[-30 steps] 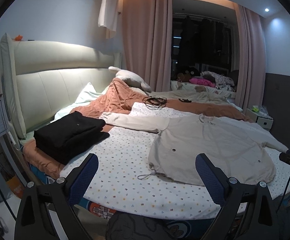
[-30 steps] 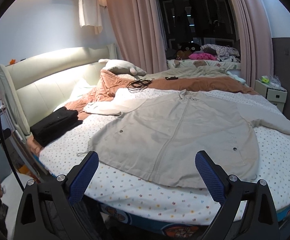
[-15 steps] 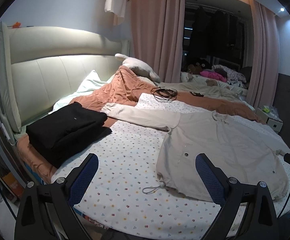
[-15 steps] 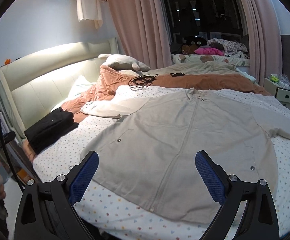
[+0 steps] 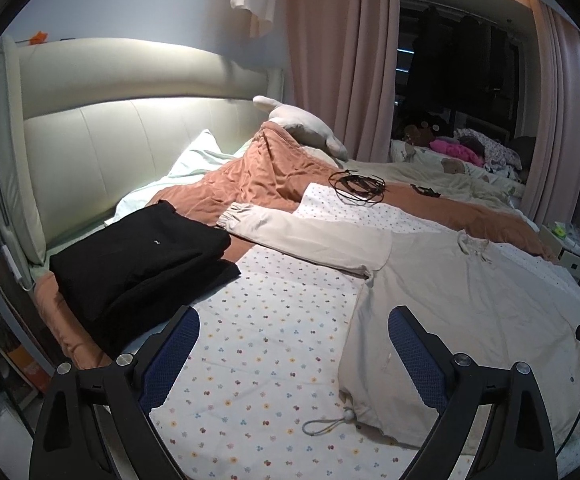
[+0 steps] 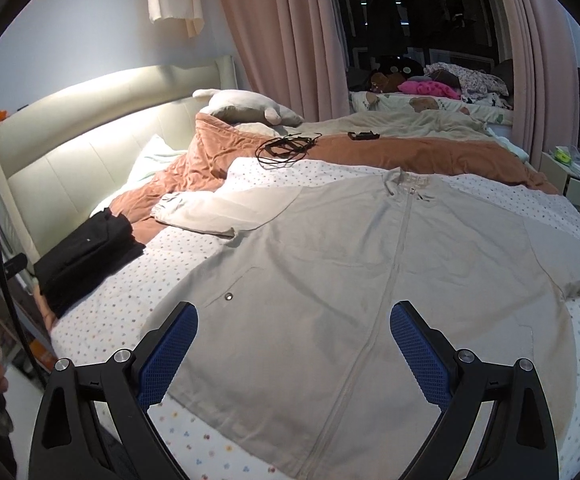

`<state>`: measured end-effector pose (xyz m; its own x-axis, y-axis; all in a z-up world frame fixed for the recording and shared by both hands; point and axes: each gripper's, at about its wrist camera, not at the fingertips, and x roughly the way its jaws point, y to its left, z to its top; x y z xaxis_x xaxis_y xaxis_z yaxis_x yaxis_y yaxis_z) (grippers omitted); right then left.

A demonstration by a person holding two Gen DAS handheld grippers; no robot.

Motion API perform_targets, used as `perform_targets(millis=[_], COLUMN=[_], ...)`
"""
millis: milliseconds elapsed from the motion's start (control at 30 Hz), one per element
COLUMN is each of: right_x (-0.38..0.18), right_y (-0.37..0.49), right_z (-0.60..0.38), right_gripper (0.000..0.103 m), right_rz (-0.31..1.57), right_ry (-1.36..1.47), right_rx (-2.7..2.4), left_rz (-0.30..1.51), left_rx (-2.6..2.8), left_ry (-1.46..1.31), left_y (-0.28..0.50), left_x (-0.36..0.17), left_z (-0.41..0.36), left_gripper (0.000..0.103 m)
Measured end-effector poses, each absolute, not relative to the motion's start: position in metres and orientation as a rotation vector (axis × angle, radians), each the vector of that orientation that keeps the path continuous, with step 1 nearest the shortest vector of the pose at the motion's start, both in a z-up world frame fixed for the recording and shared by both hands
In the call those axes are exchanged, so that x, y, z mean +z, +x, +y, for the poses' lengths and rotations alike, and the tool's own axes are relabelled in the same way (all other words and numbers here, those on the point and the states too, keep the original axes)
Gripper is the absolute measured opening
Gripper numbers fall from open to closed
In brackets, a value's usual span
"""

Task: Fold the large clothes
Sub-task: 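Lower the left tool onto the jacket sleeve and close on its cuff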

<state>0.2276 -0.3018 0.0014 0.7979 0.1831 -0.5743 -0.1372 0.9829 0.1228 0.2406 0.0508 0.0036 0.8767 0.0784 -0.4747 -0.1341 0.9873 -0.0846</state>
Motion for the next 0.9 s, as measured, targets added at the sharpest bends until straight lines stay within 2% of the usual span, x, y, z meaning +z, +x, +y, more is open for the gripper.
perform_targets(millis=[167, 733, 833, 900], right_x=[0.002, -0.010, -0.017, -0.023], right_y=[0.255, 0.348, 0.367, 0.382], right_z=[-0.296, -0.279, -0.281, -0.283], right_gripper=[0.097, 0.097, 0.097, 0.088], right_rz=[0.644, 0.701, 0.714, 0.728], right_ry=[0.074, 0.103, 0.124, 0.145], right_rx=[0.180, 0.235, 0.226, 0.226], left_rz=[0.481, 0.545, 0.558, 0.578], left_rx=[0.138, 0.101, 0.095, 0.084], left_ry=[-0.092, -0.254, -0.251, -0.244], left_y=[0.266, 0.375, 0.399, 0.418], left_x=[0.007, -0.017, -0.022, -0.027], left_z=[0.054, 0.100, 0.101, 0.100], left_gripper=[0.097, 0.096, 0.085, 0.077])
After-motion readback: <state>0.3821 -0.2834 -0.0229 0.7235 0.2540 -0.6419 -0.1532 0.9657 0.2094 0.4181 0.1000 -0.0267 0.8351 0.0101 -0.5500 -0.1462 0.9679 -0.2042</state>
